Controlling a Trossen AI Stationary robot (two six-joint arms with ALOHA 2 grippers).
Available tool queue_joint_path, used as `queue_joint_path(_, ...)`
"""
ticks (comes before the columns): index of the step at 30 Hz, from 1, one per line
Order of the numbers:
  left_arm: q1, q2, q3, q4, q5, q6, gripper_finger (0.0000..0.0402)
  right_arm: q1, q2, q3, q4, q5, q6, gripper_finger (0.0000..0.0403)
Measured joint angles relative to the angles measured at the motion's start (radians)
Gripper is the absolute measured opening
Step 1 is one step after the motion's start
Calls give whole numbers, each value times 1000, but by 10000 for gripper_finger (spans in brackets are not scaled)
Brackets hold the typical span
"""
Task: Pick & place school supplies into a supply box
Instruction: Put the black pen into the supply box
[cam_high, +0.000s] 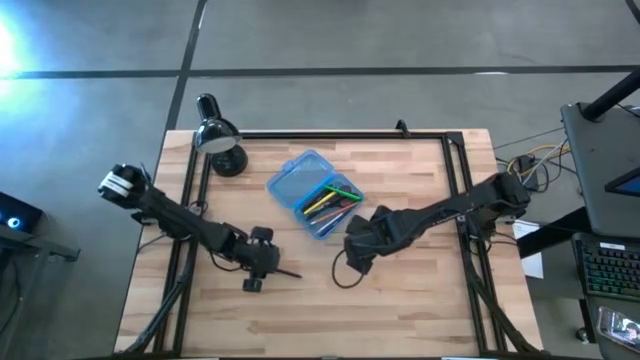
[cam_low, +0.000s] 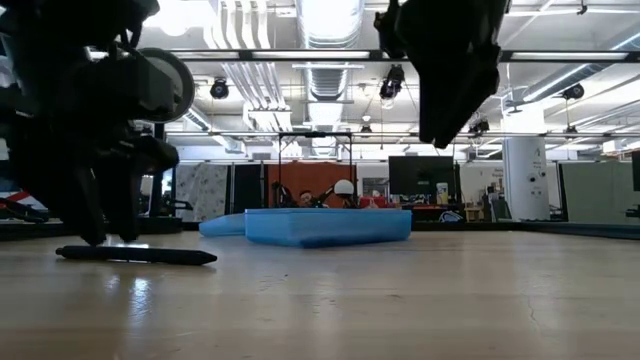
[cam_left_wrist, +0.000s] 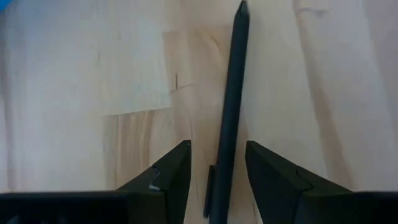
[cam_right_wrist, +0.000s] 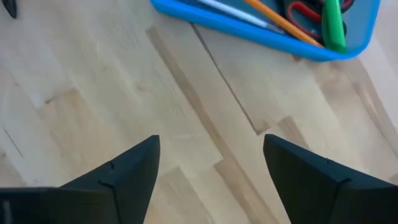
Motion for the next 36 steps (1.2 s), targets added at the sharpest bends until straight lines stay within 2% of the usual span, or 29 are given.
queue_joint_path(9,-2,158,86,-27,-32,1,124,19,0,-23,1,55,36,263)
queue_joint_path(13,-2,213,125,-45,-60,14,83,34,-8,-42,-2,76,65,251)
queue_joint_path(17,-2,247,151,-52,-72,25,27,75,-30,-57,-26,183,141,237)
queue_joint_path(20,4,255,170,-54,-85,9,13,114,-56,-61,-71,280,233,227)
queue_joint_path(23,31,246,185,-51,-72,-46,12,148,-90,-63,-148,387,366,220)
queue_joint_path(29,155,193,213,-62,53,-183,8,205,-168,-67,-336,544,656,211)
queue_joint_path(33,238,93,255,-44,144,-253,8,214,-200,-71,-403,565,704,210)
queue_joint_path(36,300,42,289,-35,174,-342,8,215,-210,-75,-422,576,704,210)
